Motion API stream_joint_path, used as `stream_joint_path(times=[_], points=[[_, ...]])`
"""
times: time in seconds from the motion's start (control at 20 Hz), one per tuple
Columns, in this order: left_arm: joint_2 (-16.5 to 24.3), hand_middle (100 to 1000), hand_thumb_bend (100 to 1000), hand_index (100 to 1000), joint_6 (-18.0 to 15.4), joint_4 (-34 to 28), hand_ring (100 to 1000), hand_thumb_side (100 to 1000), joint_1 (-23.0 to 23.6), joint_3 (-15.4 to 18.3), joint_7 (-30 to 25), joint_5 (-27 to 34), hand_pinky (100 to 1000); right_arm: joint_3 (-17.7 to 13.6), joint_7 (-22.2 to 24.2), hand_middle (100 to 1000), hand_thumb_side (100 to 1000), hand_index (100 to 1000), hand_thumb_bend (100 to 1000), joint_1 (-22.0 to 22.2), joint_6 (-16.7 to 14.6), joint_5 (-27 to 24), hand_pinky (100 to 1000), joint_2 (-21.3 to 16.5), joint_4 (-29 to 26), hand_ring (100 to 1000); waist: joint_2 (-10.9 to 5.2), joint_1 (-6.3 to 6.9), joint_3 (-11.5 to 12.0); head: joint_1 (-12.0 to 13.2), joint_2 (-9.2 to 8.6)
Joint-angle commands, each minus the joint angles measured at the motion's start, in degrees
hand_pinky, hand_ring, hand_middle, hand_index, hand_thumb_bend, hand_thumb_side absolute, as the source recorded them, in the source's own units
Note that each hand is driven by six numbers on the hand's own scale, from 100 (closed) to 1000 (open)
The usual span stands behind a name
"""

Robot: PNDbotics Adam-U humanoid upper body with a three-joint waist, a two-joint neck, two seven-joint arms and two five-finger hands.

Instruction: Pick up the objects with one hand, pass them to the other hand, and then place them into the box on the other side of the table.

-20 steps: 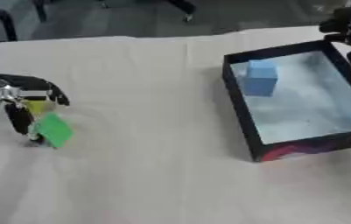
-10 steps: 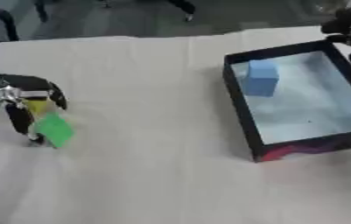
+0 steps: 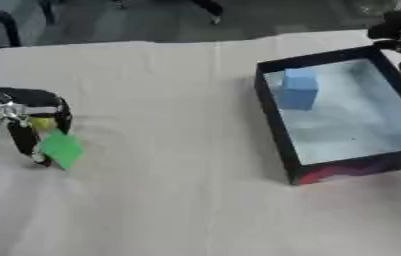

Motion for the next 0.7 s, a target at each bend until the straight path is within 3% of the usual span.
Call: stream_joint_path(times=[0.05, 0.2, 0.7], points=[[2.03, 529, 607, 560, -4.94, -1.37, 699, 100, -0.68, 0.37, -3.96, 0.51, 736, -0.55, 0.14, 901, 117, 1000, 100, -0.88, -0.18, -0.31, 1000, -1.46, -0.67, 1000, -6.83, -0.31, 0.04, 0.17, -0.38], [2.92, 503, 553, 541, -3.93, -4.18, 670, 100, -0.34, 1.32, -2.50, 3.26, 723, -0.55, 0.00, 903, 110, 1000, 100, -0.97, -0.09, -0.64, 1000, -1.56, -0.82, 1000, -6.91, -0.33, 0.17, 0.06, -0.25], [6.09, 489, 491, 529, 3.76, -19.01, 617, 100, 2.38, 3.22, 0.52, 15.40, 727, -0.54, -0.94, 901, 100, 1000, 100, -1.39, 0.88, -2.38, 1000, -2.02, -1.94, 1000, -6.98, -0.42, 0.39, -0.83, 0.26]])
